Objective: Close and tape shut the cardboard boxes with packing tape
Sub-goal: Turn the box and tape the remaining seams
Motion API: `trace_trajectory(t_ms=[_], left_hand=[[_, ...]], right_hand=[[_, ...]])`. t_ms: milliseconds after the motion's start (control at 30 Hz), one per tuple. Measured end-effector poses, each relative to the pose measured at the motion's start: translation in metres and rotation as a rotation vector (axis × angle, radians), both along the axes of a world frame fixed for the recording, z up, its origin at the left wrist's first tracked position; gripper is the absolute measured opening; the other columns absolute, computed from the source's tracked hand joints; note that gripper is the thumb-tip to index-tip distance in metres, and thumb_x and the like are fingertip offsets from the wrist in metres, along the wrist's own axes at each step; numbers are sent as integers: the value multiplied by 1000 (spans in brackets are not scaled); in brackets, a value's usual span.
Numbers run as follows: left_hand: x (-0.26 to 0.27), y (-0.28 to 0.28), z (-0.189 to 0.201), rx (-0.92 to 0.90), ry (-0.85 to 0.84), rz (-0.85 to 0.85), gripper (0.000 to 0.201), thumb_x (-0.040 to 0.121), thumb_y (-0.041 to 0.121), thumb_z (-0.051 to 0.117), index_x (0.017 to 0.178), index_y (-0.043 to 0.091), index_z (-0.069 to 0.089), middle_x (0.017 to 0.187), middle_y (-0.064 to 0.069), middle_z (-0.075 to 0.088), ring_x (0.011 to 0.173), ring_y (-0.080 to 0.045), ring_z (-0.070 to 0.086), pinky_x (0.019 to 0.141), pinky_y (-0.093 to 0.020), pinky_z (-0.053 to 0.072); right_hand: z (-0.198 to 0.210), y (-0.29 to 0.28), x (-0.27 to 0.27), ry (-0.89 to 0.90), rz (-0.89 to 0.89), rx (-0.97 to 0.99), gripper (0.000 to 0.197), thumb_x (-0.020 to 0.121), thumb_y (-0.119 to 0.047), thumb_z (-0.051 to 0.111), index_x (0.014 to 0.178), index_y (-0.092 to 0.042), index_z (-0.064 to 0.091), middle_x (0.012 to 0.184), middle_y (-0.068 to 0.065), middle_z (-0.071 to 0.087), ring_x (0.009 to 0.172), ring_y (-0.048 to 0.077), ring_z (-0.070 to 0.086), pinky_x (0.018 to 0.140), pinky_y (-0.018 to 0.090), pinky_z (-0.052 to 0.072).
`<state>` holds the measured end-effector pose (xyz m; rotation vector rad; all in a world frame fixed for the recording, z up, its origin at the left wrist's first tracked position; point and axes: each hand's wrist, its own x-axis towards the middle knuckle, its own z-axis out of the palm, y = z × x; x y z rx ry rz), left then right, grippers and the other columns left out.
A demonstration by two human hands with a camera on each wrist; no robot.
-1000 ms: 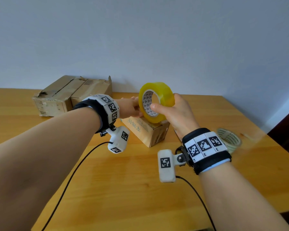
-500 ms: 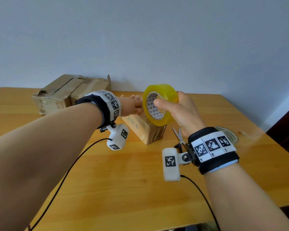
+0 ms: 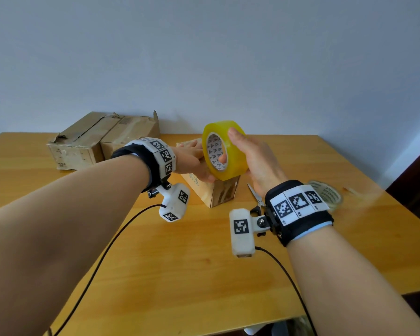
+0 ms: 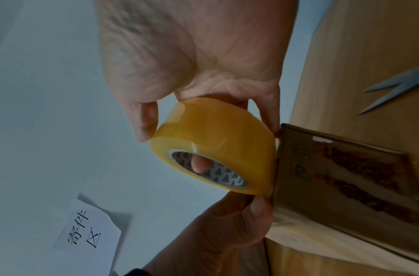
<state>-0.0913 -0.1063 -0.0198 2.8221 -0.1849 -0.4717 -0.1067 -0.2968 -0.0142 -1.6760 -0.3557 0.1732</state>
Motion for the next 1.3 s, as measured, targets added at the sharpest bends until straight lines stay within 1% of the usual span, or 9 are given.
trace_trajectory(t_ms=[133,300,367,500,567,767,967,1167,1300], left_hand=[[10,2,3,5,25,48,96,85,54,68,158,34,8,165,7,-1,152,-21,-8,121,-55,1],[13,-4,5,-94,23,115,91,88,30,73,158,27,15,163,2,18,152,-22,7,122,-50,10],[16,-1,2,-197,59,111,96,86,29,75,158,22,13,165,0,8,152,-21,3,123,-48,8],[23,10,-5,-103,140,67,137,47,81,77,155,45,0,163,16,-11,151,-17,-11,120,-61,4],[27,12,-9,-30,120,67,147,32,87,76,151,52,-2,162,21,-10,152,-20,-5,118,-63,12],[18,4,-8,-75,46,73,114,75,51,79,157,37,2,166,9,-6,151,-15,-15,121,-56,-3],[15,2,-7,11,23,65,109,81,54,72,159,28,0,166,4,-8,151,-18,-15,121,-56,-3],[8,-5,-2,91,14,58,105,87,54,65,158,23,-6,166,2,-11,151,-19,-15,121,-56,1],[5,-6,-1,103,8,44,103,89,53,63,158,21,-7,166,1,-12,151,-21,-16,121,-55,-1]], right_hand=[[-2,2,3,-5,2,-3,47,100,-53,55,107,-11,76,96,11,79,93,27,76,79,30,61],[-4,3,8,28,10,42,48,99,-52,57,111,-9,76,101,14,79,98,30,76,96,46,58],[-3,4,9,22,17,33,47,99,-53,59,108,-10,77,100,15,79,98,30,76,98,49,57],[1,5,5,22,-14,34,45,97,-51,63,101,-9,79,94,17,78,93,35,76,95,52,59],[3,6,0,16,-30,45,45,97,-49,65,98,-7,79,92,19,78,92,39,76,91,53,60],[13,-9,-19,20,-68,82,47,96,-46,67,90,0,78,85,27,75,83,46,74,79,53,63],[7,-24,-38,105,-79,93,38,97,-40,66,91,-5,79,76,22,74,71,35,74,70,46,64],[-2,-35,-44,86,-102,-8,41,96,-43,66,87,-5,81,80,26,74,79,45,74,78,57,62],[-4,-37,-45,148,-86,-51,43,97,-44,63,93,-6,81,80,25,74,80,39,75,75,45,65]])
